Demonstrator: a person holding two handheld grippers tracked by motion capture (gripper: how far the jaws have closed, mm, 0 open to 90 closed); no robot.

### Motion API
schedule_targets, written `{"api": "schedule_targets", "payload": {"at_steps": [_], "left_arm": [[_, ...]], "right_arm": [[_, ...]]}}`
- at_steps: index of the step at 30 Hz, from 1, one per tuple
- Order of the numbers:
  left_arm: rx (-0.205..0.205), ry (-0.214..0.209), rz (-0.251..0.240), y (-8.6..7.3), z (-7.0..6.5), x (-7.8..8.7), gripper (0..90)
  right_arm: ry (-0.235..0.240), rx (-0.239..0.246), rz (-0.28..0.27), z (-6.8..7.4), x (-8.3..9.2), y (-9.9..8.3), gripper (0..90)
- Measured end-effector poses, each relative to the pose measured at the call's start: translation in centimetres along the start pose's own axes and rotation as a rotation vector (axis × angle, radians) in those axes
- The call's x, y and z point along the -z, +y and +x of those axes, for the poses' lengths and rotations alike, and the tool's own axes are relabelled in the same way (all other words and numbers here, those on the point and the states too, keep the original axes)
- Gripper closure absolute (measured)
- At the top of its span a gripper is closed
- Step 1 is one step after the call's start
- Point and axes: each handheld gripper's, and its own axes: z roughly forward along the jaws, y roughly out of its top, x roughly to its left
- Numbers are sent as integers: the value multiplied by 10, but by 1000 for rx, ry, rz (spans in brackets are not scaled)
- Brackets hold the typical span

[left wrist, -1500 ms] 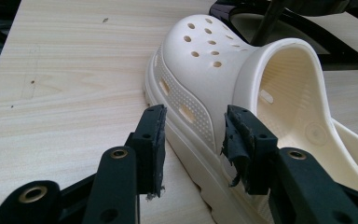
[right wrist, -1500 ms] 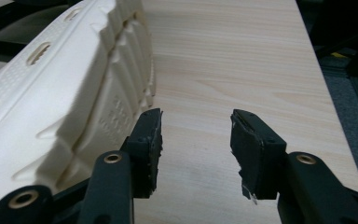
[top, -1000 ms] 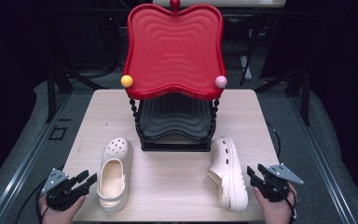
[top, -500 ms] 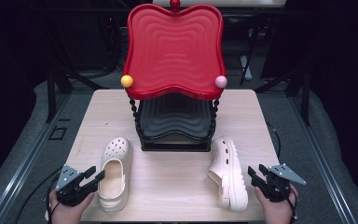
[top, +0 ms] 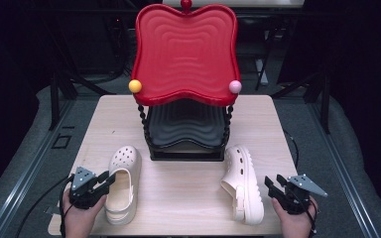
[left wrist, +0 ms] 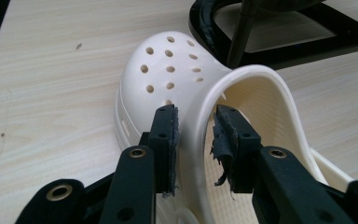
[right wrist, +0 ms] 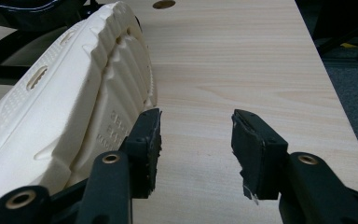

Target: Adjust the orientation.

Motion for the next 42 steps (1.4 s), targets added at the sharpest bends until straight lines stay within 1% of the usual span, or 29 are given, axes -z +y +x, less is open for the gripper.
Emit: {"api": "schedule_targets", "payload": {"at_steps": [2, 6, 9, 11, 15, 16, 18, 20, 21, 22, 23, 24, 25, 27, 28, 29, 32, 33, 35, 37, 42], "left_arm": [[-12, 12, 9, 2, -1, -2, 690], [-46, 33, 8, 3, -4, -6, 689], [-43, 36, 5, 2, -4, -7, 689], [-51, 41, 8, 2, -5, -7, 705], [-78, 66, 5, 2, -8, -6, 735], [-87, 72, 11, 3, -8, -5, 745], [-81, 73, 17, 3, -9, -3, 767], [-83, 71, 22, 2, -9, 1, 776], [-83, 77, 19, 2, -10, 2, 783], [-84, 77, 27, 2, -11, 5, 790], [-84, 77, 27, 2, -11, 5, 797], [-82, 73, 19, 1, -12, 7, 797], [-84, 68, 21, 0, -13, 10, 803], [-78, 47, 14, -1, -16, 14, 811], [-85, 35, 11, -2, -21, 18, 812], [-85, 35, 11, -2, -21, 18, 812], [-107, 19, 10, -2, -28, 23, 811], [-109, 13, 13, -2, -31, 24, 814], [-104, -7, 13, -2, -37, 25, 816], [-113, -27, 10, -1, -45, 25, 820], [-137, -49, 6, 3, -64, 20, 821]], "right_arm": [[-1, -2, 3, 0, 0, 0, 518], [2, -20, 7, -3, -1, -1, 515], [3, -22, 5, -3, -1, -1, 515], [3, -26, 3, -3, -1, -1, 515], [6, -27, 0, -2, -1, -1, 515], [4, -26, -1, -2, -1, -1, 515], [5, -27, -2, -3, 0, -1, 515], [4, -33, -4, -4, 0, -1, 515], [4, -36, -2, -4, 0, -1, 515], [4, -38, 0, -5, 0, -1, 515], [4, -38, 0, -5, 0, -1, 515], [5, -37, 0, -5, 1, -1, 514], [4, -40, -6, -5, 1, -1, 514], [7, -39, 8, -5, 2, 0, 514], [5, -41, -8, -5, 1, -1, 514], [5, -41, -8, -5, 1, -1, 514], [7, -41, -13, -5, 2, -1, 514], [8, -41, -12, -5, 2, 0, 513], [10, -43, -13, -5, 2, 0, 513], [8, -41, -11, -5, 2, 0, 513], [10, -46, -10, -5, 2, 0, 512]]}}
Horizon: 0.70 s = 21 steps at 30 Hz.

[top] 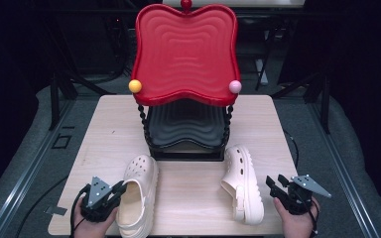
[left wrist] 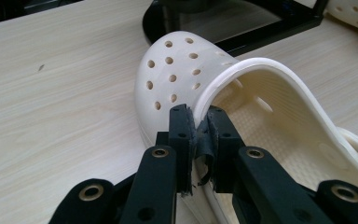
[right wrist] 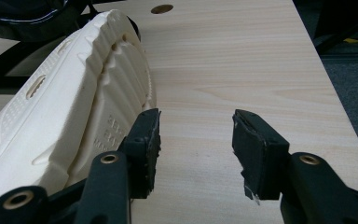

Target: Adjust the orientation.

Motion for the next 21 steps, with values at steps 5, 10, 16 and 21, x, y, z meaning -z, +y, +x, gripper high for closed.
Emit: {"api": "schedule_targets", "payload": {"at_steps": [5, 10, 16, 21], "left_arm": [[-4, -18, 6, 6, -15, -12, 821], [-21, -29, 3, 14, -31, -24, 822], [-31, -31, 8, 19, -46, -35, 820], [-40, -42, 6, 22, -53, -38, 820]], "right_arm": [[-3, -4, 2, 0, 0, 0, 512], [-5, -2, 3, 0, 0, 0, 513], [-4, -10, 0, -1, 0, -1, 512], [-6, -14, -4, -2, 0, 0, 512]]}}
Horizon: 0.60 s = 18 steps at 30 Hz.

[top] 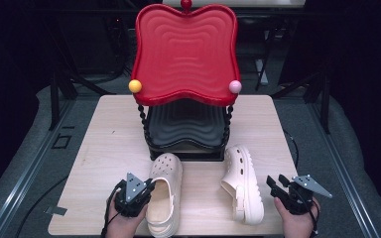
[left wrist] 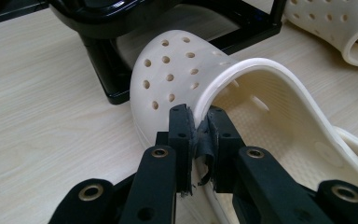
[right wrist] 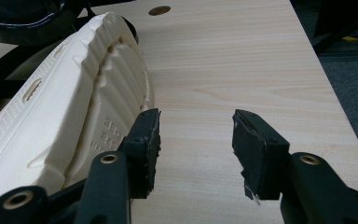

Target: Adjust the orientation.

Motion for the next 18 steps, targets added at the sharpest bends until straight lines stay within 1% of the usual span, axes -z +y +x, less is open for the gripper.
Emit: {"api": "schedule_targets", "payload": {"at_steps": [4, 6, 8, 9, 12, 15, 16, 17, 18], "left_arm": [[-28, -15, -5, 0, -6, -3, 815], [-36, -19, -6, 0, -8, -5, 804], [-30, -33, -10, 0, -9, -6, 792], [-22, -42, -20, -1, -8, -7, 783], [11, -80, -27, -2, -6, -7, 747], [35, -114, -42, -4, -2, -5, 698], [43, -112, -52, -4, -1, -3, 680], [44, -106, -52, -4, 1, -1, 674], [50, -109, -63, -4, 2, 0, 652]], "right_arm": [[3, 2, 0, 1, 0, 0, 511], [0, 6, 2, 0, 0, 0, 512], [2, 8, 1, 1, 1, 1, 512], [4, 10, -5, 1, 1, 1, 514], [21, 17, -19, 6, 5, 4, 545], [35, 40, -33, 11, 9, 7, 588], [39, 48, -38, 13, 10, 8, 605], [44, 58, -41, 15, 11, 8, 622], [51, 64, -46, 18, 13, 9, 641]]}}
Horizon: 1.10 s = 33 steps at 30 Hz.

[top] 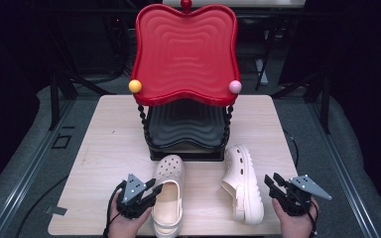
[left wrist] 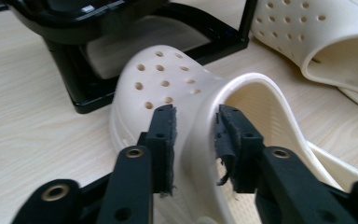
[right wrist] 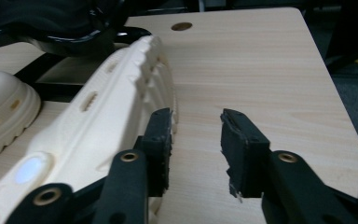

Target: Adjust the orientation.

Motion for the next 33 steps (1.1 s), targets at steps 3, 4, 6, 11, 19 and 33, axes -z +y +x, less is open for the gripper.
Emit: {"api": "schedule_targets", "payload": {"at_steps": [3, 4, 6, 11, 19, 33], "left_arm": [[53, -21, -13, -1, 8, 7, 621], [65, -21, -8, -1, 10, 9, 613], [81, -19, -4, -4, 17, 12, 600], [106, 14, 1, -12, 34, 18, 596], [154, 39, -12, -16, 53, 26, 584], [171, 49, -9, -21, 60, 26, 574]], "right_arm": [[13, 31, -15, 10, 6, 4, 692], [19, 43, -22, 13, 7, 5, 704], [49, 70, -22, 22, 10, 7, 718], [92, 150, -15, 41, 8, 7, 744], [97, 240, 52, 54, 0, 3, 874], [66, 177, 38, 36, 3, 5, 900]]}}
